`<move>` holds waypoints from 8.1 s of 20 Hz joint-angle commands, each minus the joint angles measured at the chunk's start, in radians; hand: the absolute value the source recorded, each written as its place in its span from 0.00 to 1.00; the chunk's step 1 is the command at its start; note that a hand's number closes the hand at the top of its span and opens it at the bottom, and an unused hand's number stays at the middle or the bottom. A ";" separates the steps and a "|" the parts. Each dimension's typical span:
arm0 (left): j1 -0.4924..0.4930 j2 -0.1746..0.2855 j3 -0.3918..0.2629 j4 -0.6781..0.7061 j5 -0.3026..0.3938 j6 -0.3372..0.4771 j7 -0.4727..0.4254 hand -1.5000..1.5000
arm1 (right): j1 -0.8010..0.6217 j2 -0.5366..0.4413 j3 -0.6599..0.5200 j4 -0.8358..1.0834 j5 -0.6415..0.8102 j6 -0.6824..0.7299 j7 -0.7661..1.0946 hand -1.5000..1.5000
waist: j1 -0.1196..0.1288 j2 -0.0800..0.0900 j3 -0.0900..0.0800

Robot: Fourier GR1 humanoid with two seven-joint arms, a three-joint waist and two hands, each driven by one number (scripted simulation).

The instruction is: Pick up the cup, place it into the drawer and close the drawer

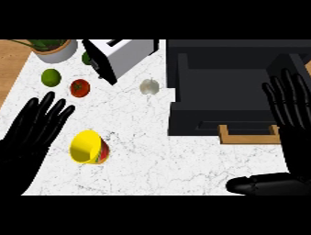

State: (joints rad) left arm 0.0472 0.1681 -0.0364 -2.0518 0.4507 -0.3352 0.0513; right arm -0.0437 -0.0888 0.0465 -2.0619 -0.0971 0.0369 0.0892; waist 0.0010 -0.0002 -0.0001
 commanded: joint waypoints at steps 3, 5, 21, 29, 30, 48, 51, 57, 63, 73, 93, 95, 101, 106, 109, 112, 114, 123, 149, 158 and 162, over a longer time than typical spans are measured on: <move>-0.007 -0.030 0.001 -0.013 0.011 -0.015 0.031 0.00 | -0.061 0.004 -0.033 0.019 -0.022 0.009 0.033 0.00 | 0.001 0.000 0.000; -0.029 -0.043 -0.007 0.028 -0.009 -0.017 0.031 0.00 | -0.012 0.014 -0.019 0.052 0.007 0.024 -0.032 0.00 | -0.001 0.000 0.000; 0.034 -0.076 0.019 0.173 -0.132 -0.071 -0.061 0.00 | -0.066 -0.028 -0.100 0.000 -0.059 0.054 0.058 0.00 | -0.002 0.000 0.000; 0.037 -0.047 0.081 0.243 -0.171 -0.088 -0.087 0.00 | -0.088 -0.021 -0.097 -0.020 -0.049 0.041 0.091 0.00 | 0.000 0.000 0.000; 0.005 -0.062 0.073 0.268 -0.176 -0.069 -0.072 0.00 | -0.113 0.029 -0.034 0.046 0.013 0.007 0.050 0.00 | 0.001 0.000 0.000; -0.092 -0.011 0.161 0.758 -0.349 -0.163 -0.425 0.00 | -0.150 -0.004 -0.081 -0.009 -0.048 0.033 0.143 0.00 | -0.001 0.000 0.000; -0.117 0.012 0.185 0.885 -0.376 -0.184 -0.530 0.00 | -0.087 0.012 -0.066 0.030 -0.026 0.062 0.047 0.00 | -0.002 0.000 0.000; -0.151 -0.030 0.163 1.024 -0.449 -0.122 -0.643 0.00 | -0.169 -0.001 -0.099 0.044 -0.046 0.029 0.129 0.00 | -0.001 0.001 0.000; -0.176 0.014 0.191 1.093 -0.431 -0.150 -0.677 0.00 | -0.049 -0.006 -0.099 -0.083 -0.081 0.072 0.137 0.00 | -0.003 0.000 0.000; -0.272 -0.001 0.162 1.343 -0.504 -0.105 -0.834 0.00 | -0.086 0.011 -0.080 -0.051 -0.033 0.047 0.118 0.00 | -0.005 0.000 0.000; -0.416 -0.012 0.169 1.579 -0.444 -0.213 -0.911 0.00 | -0.041 0.000 -0.089 -0.045 -0.080 0.102 0.095 0.00 | -0.013 0.003 -0.001; -0.435 0.044 0.180 1.594 -0.411 -0.333 -0.896 0.00 | -0.085 0.000 -0.086 0.005 -0.044 0.085 0.090 0.00 | -0.011 0.005 -0.002; -0.435 0.005 0.155 1.615 -0.404 -0.364 -0.930 1.00 | -0.016 0.000 -0.099 -0.047 -0.088 0.114 0.070 0.00 | -0.020 0.004 -0.002; -0.420 0.017 0.140 1.575 -0.392 -0.392 -0.992 1.00 | -0.051 -0.010 -0.110 -0.035 -0.087 0.099 0.108 0.00 | -0.014 0.004 -0.002; -0.401 -0.005 0.122 1.553 -0.419 -0.300 -1.055 1.00 | -0.075 0.006 -0.088 -0.056 -0.061 0.068 0.133 0.00 | -0.010 0.003 -0.002; -0.406 -0.044 0.213 1.520 -0.343 -0.106 -1.033 1.00 | -0.102 0.001 -0.103 -0.011 -0.055 0.068 0.114 0.00 | 0.001 0.002 -0.001; -0.362 -0.008 0.282 1.503 -0.291 -0.040 -1.042 1.00 | -0.066 0.001 -0.097 -0.061 -0.045 0.066 0.119 0.00 | 0.007 -0.002 -0.001; -0.363 -0.078 0.299 1.369 -0.235 0.037 -1.054 1.00 | -0.050 -0.008 -0.127 -0.038 -0.087 0.089 0.106 0.00 | 0.000 -0.002 0.000; -0.659 -0.159 0.054 0.657 -0.215 0.409 -0.268 1.00 | -0.054 0.018 -0.106 -0.016 -0.051 0.074 0.088 0.00 | -0.006 0.000 0.000; -0.865 -0.168 -0.012 0.788 -0.249 0.539 -0.203 1.00 | -0.039 -0.002 -0.146 0.052 -0.077 0.119 0.027 0.00 | -0.009 0.001 0.001; -0.952 -0.168 -0.001 0.855 -0.252 0.535 -0.172 1.00 | -0.094 -0.045 -0.186 -0.018 -0.110 0.099 0.133 0.00 | -0.012 0.001 0.000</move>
State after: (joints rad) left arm -0.8202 0.0020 -0.0495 -1.2835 0.2027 0.2057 -0.1339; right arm -0.0906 -0.1036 -0.0983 -2.0755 -0.1792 0.1438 0.1723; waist -0.0086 0.0003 0.0004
